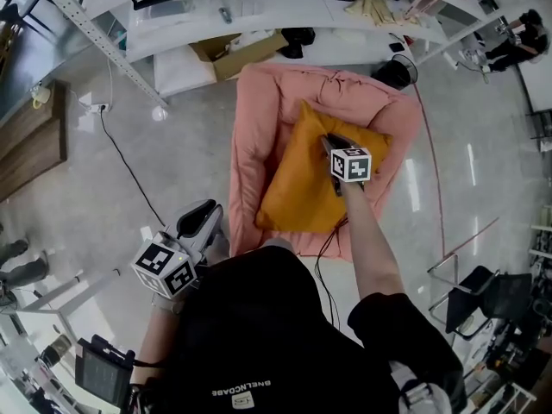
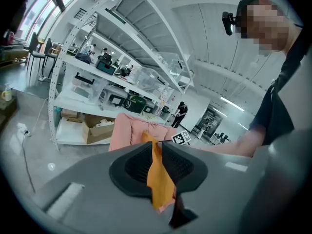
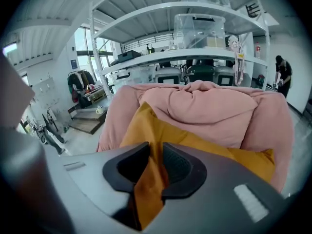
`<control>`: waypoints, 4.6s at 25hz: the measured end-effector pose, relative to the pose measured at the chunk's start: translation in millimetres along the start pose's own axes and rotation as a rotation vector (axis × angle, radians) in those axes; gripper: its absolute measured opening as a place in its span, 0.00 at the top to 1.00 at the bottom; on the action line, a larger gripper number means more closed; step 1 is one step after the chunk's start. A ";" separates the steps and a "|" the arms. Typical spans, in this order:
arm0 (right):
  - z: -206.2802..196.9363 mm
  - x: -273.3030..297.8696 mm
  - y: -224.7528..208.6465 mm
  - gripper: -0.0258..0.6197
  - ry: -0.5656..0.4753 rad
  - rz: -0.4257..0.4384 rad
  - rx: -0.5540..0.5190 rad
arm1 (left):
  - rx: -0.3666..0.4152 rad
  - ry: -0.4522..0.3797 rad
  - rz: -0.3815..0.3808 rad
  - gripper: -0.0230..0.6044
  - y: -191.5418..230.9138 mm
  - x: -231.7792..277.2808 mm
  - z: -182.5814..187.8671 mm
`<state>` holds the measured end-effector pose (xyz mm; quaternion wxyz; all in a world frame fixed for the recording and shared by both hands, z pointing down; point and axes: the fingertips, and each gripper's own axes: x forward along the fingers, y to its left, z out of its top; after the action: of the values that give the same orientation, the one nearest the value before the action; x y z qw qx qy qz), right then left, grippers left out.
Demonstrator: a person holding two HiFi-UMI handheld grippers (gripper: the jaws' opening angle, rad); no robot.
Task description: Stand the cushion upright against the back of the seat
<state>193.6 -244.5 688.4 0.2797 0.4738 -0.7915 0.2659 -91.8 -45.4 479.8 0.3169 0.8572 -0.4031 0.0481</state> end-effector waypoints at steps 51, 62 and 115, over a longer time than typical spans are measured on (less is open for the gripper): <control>-80.6 -124.9 -52.2 0.94 -0.259 -0.254 0.488 | 0.043 0.061 -0.102 0.86 -32.1 23.4 -9.4; -17.1 -189.5 -16.5 0.94 -0.407 -0.293 0.323 | 0.066 0.086 -0.200 0.86 -50.0 37.1 -4.3; 48.6 -18.1 -51.4 0.79 -0.168 -0.170 0.136 | -0.013 -0.002 0.036 0.86 -13.7 -3.9 -16.1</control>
<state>237.7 -288.1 649.8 0.2010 0.5776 -0.7494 0.2539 -81.8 -27.0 484.4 0.3209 0.8479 -0.4191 0.0502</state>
